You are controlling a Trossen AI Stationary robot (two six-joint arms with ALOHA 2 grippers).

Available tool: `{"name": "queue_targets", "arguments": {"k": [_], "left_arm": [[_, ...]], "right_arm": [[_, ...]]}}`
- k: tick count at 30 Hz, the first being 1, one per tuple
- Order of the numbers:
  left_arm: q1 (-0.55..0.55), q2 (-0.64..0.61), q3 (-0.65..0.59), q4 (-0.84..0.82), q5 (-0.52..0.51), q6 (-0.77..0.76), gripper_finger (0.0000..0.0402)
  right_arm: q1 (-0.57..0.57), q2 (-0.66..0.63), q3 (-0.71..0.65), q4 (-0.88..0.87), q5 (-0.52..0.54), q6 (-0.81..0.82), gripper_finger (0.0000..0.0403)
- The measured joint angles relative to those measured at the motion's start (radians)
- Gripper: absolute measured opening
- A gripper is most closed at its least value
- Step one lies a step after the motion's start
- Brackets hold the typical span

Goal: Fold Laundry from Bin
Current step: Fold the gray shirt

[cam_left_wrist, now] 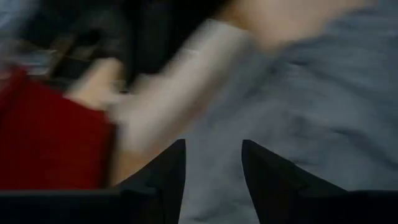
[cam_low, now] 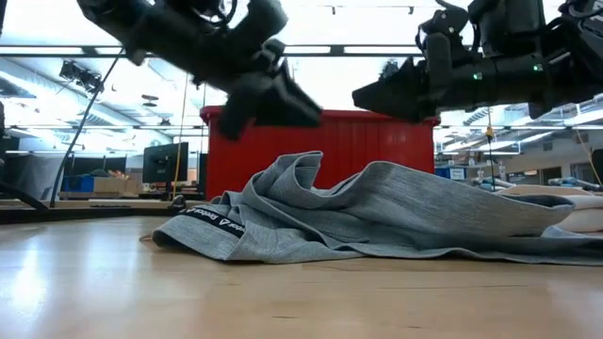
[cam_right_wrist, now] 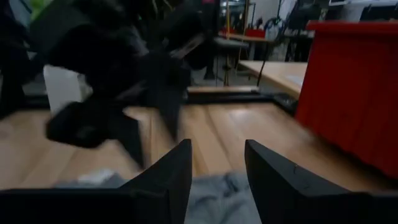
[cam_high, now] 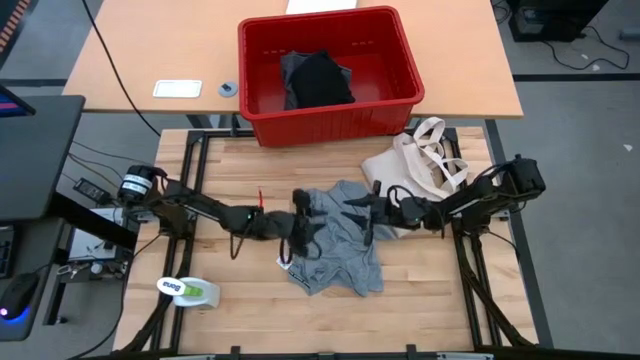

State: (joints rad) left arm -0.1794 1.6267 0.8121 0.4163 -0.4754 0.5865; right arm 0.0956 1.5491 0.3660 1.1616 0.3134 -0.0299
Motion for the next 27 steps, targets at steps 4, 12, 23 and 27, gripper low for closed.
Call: {"name": "queue_targets", "arguments": {"k": [4, 12, 23, 27], "left_arm": [[0.043, -0.001, 0.001, 0.006, -0.011, -0.013, 0.0164], [0.08, -0.001, 0.0, -0.043, -0.01, 0.003, 0.0164], [0.078, -0.001, 0.0, 0.032, 0.182, 0.05, 0.0164], [0.082, -0.001, 0.0, 0.029, 0.182, 0.057, 0.0164]], "right_arm": [[0.0, -0.001, 0.015, 0.026, 0.0, 0.019, 0.0155], [0.005, 0.001, 0.068, 0.037, 0.025, 0.123, 0.0155], [0.041, 0.003, 0.198, 0.042, -0.26, 0.047, 0.0155], [0.042, 0.003, 0.223, 0.042, -0.274, 0.031, 0.0155]]}}
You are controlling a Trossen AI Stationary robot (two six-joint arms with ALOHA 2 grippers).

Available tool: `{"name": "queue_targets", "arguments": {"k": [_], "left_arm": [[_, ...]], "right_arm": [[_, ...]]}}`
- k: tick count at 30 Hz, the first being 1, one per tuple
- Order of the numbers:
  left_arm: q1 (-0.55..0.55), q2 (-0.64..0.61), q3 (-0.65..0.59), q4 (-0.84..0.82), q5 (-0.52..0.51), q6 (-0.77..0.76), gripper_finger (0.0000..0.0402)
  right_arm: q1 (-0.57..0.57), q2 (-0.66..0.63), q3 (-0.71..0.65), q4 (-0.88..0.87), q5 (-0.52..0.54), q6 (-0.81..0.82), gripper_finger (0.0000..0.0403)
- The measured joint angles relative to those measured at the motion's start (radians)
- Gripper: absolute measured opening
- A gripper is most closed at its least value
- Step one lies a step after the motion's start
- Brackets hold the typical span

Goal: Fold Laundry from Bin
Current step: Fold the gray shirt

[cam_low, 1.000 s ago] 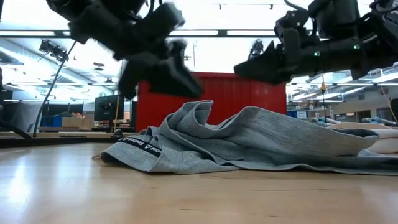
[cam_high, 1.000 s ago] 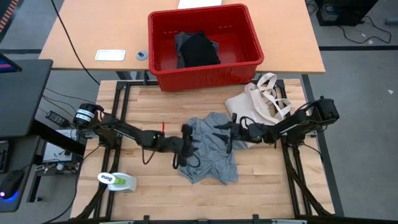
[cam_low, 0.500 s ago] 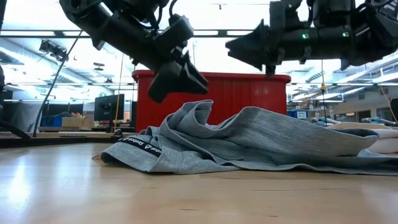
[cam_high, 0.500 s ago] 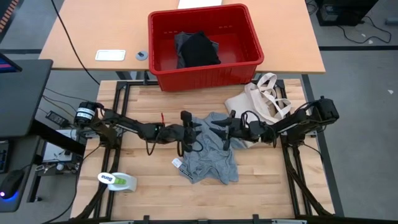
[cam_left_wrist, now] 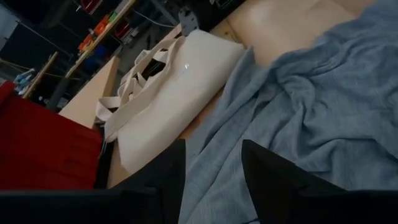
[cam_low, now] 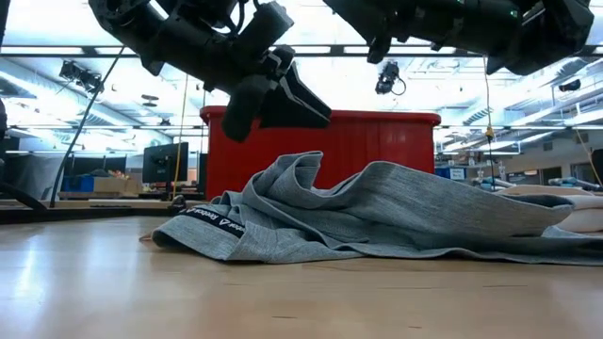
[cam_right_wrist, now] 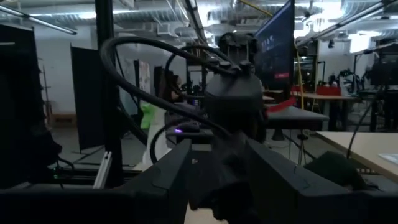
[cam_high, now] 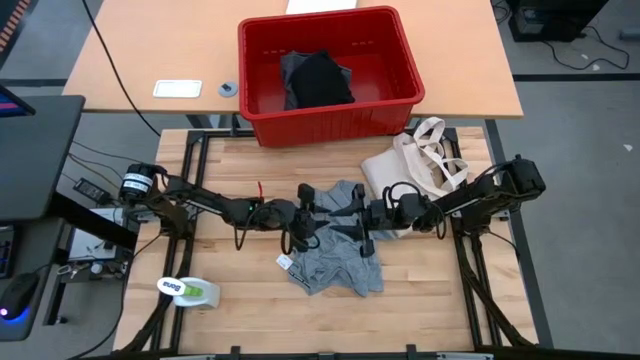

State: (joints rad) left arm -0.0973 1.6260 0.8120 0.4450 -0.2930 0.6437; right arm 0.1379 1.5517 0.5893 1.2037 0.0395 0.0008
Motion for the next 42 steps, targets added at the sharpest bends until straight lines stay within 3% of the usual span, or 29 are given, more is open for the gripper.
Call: {"name": "queue_targets", "arguments": {"k": [20, 23, 27, 31, 37, 42], "left_arm": [[0.018, 0.0, 0.0, -0.001, 0.0, -0.004, 0.0164], [0.021, 0.0, 0.0, -0.001, 0.0, -0.004, 0.0164], [0.036, 0.0, 0.0, -0.006, 0.0, -0.004, 0.0164], [0.085, 0.0, 0.0, -0.026, -0.008, -0.004, 0.0164], [0.173, 0.0, 0.0, -0.044, -0.052, -0.105, 0.0164], [0.215, 0.004, 0.0, -0.138, 0.138, -0.161, 0.0164]], "right_arm": [[-0.003, 0.0, 0.002, -0.011, 0.026, 0.007, 0.0155], [-0.002, 0.0, 0.002, -0.054, 0.127, 0.019, 0.0155], [-0.004, 0.0, 0.003, -0.212, 0.304, 0.076, 0.0155], [0.001, -0.061, 0.003, -0.456, 0.302, 0.076, 0.0155], [-0.01, -0.293, 0.003, -0.795, 0.332, 0.0, 0.0155], [-0.074, -0.456, 0.003, -0.962, 0.274, -0.046, 0.0155]]}}
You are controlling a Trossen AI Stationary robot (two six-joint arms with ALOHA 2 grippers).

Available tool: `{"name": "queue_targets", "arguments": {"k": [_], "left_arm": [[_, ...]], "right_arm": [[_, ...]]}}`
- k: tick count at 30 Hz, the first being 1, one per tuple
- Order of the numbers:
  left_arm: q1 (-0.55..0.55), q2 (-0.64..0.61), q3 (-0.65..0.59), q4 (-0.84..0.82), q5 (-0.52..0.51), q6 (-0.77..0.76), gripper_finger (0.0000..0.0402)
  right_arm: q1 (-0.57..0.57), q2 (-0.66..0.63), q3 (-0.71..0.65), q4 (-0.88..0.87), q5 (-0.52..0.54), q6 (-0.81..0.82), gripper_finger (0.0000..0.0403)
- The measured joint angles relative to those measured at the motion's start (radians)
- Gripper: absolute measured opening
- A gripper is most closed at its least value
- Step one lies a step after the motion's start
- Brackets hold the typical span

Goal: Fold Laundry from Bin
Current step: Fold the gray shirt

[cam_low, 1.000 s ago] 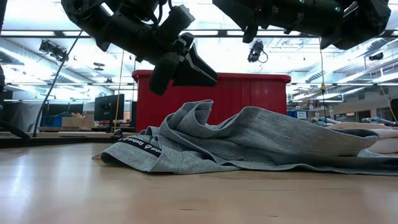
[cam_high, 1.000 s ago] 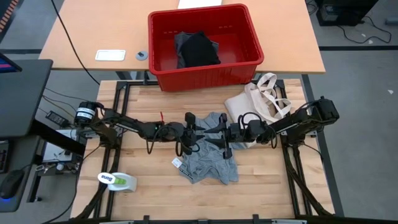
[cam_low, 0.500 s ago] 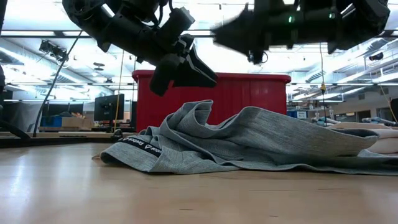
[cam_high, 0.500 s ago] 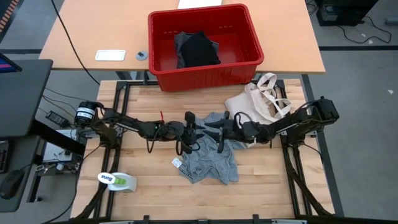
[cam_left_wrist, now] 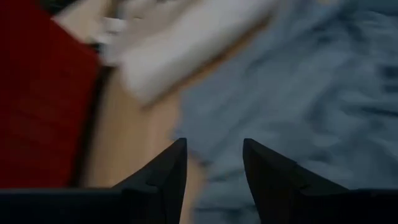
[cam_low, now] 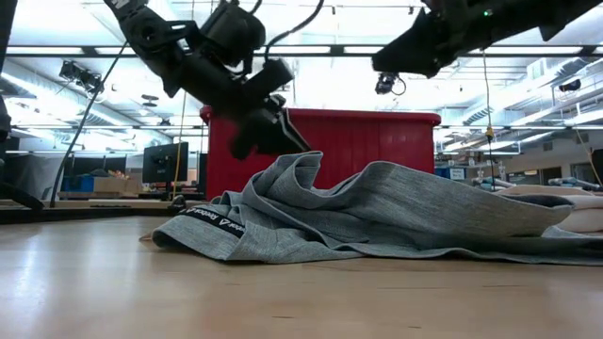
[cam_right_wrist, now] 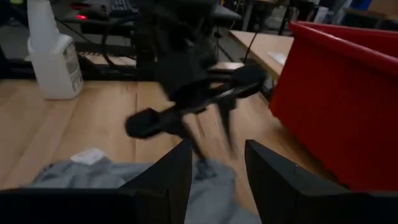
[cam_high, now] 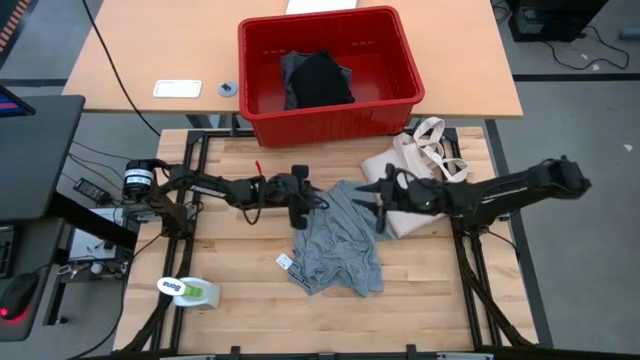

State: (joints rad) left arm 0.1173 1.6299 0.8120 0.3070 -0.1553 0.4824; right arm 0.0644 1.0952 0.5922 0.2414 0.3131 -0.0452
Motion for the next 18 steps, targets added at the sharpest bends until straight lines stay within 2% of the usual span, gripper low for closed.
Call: {"name": "queue_targets", "arguments": {"k": [4, 8, 12, 15, 18], "left_arm": [[-0.003, 0.01, 0.0, -0.046, 0.019, 0.0, 0.0164], [-0.003, 0.022, 0.027, -0.142, 0.017, 0.003, 0.0164], [-0.002, 0.037, 0.104, -0.309, -0.052, 0.004, 0.0164], [-0.003, 0.046, 0.124, -0.369, -0.11, 0.056, 0.0164], [-0.003, 0.055, 0.124, -0.375, -0.123, 0.177, 0.0164]], "right_arm": [[-0.051, -0.026, 0.0, -0.09, -0.077, 0.015, 0.0155], [-0.089, 0.031, -0.001, -0.096, -0.097, 0.019, 0.0155], [-0.118, 0.119, -0.001, -0.092, -0.108, 0.019, 0.0155], [-0.13, 0.176, -0.001, -0.076, -0.11, 0.019, 0.0155], [-0.132, 0.214, -0.002, -0.067, -0.112, 0.025, 0.0155]]}}
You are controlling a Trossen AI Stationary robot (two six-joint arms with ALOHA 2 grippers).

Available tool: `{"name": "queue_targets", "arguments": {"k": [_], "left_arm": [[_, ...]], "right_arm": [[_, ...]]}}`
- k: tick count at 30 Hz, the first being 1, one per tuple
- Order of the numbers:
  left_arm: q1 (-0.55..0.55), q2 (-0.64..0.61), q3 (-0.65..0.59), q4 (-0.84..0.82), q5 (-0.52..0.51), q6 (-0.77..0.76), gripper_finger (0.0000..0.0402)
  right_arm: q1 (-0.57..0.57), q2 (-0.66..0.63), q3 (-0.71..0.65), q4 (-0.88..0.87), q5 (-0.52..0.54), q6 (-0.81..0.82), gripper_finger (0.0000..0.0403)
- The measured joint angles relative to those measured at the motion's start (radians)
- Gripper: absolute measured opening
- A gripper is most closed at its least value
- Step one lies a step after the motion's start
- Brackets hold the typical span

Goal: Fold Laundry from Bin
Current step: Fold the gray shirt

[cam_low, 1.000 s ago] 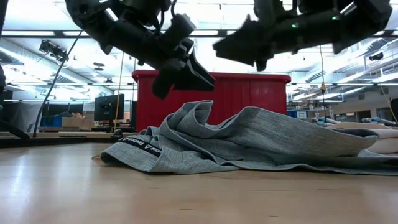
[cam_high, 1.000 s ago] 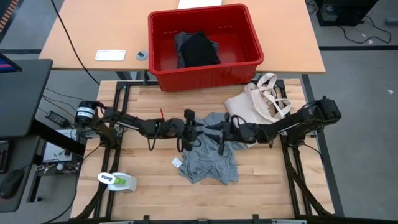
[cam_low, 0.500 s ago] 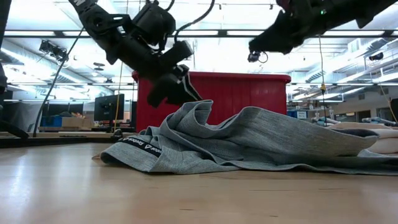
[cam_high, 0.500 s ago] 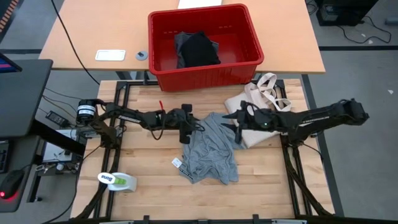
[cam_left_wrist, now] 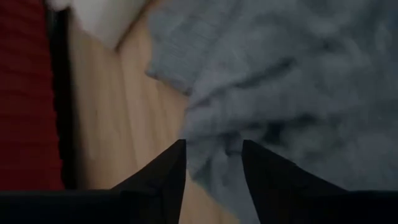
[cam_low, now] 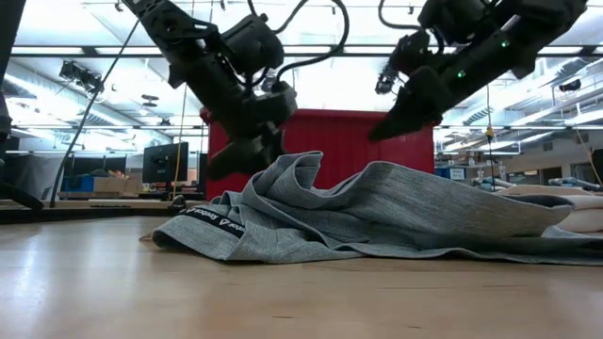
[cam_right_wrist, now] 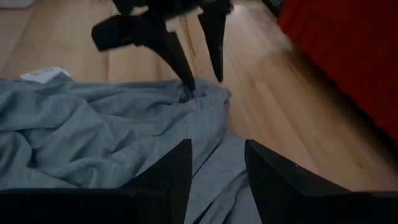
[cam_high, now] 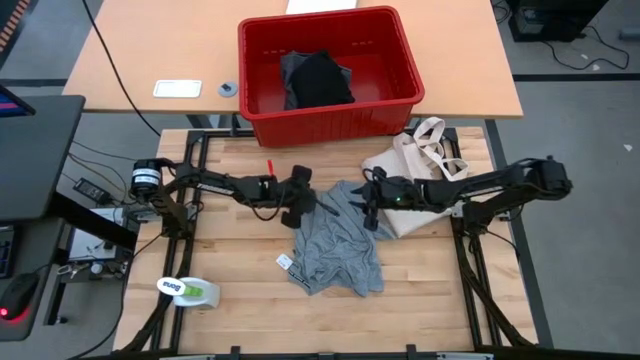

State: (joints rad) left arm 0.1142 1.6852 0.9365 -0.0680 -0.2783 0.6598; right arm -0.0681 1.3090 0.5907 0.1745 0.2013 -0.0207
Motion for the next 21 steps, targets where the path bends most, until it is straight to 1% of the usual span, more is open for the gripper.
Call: {"name": "queue_targets", "arguments": {"k": [8, 10, 12, 14, 18, 21], "left_arm": [[-0.031, 0.031, -0.001, 0.019, -0.102, 0.399, 0.0164], [-0.044, 0.049, 0.001, 0.069, -0.111, 0.495, 0.0164], [-0.054, 0.053, -0.001, 0.076, -0.121, 0.578, 0.0164], [-0.062, 0.072, 0.002, 0.133, -0.123, 0.679, 0.0165], [-0.068, 0.095, 0.002, 0.179, -0.121, 0.81, 0.0165], [-0.051, 0.113, 0.0, 0.196, -0.12, 0.86, 0.0165]], "right_arm": [[0.021, 0.01, 0.0, -0.027, -0.019, 0.027, 0.0155], [0.027, 0.001, 0.0, -0.044, -0.019, 0.027, 0.0155], [0.032, -0.003, 0.0, -0.043, -0.019, 0.028, 0.0155], [0.039, -0.007, 0.0, -0.051, -0.017, 0.028, 0.0155], [0.05, -0.009, 0.0, -0.057, -0.02, 0.042, 0.0155], [0.052, -0.01, 0.0, -0.055, -0.02, 0.043, 0.0155]]}}
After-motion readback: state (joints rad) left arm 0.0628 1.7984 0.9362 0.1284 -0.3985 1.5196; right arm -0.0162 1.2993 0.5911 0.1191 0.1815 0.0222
